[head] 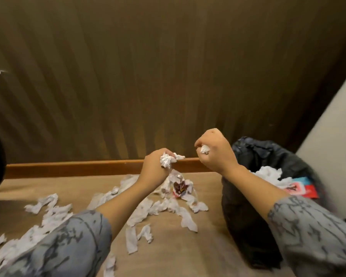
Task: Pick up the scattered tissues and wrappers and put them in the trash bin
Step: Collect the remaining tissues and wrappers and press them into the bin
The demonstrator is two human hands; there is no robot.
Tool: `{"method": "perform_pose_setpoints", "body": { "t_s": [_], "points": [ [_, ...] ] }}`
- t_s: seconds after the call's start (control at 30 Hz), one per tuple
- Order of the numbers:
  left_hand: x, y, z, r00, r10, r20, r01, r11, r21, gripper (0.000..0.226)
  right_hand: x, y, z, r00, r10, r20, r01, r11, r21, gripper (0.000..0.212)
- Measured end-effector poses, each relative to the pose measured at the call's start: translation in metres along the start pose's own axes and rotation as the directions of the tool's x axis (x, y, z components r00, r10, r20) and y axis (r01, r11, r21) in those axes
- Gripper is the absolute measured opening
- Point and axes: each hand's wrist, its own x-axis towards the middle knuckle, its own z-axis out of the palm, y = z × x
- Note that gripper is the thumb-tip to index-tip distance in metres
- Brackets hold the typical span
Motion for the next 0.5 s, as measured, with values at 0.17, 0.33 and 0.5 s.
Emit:
{"method": "perform_pose_setpoints", "body": {
  "t_s": [0.17,0.33,0.5],
  "points": [
    [0.029,0.054,0.027,0.976,0.152,0.154,-0.171,0.978,0.121,0.015,-0.028,0.059,-0.052,0.941,0.3,-0.159,-0.288,0.953,0.095,0.021],
    [0.038,0.126,0.099,0.95,0.241,0.199,-0.241,0.97,-0.025,0.066,-0.075,0.11,-0.079,0.76,0.599,-0.251,-0.564,0.8,0.202,0.02],
    [0.039,0.185,0.157,0.949,0.237,0.208,-0.157,0.927,-0.341,0.068,-0.101,0.138,-0.078,0.602,0.767,-0.222,-0.713,0.642,0.283,0.013]
  ]
}}
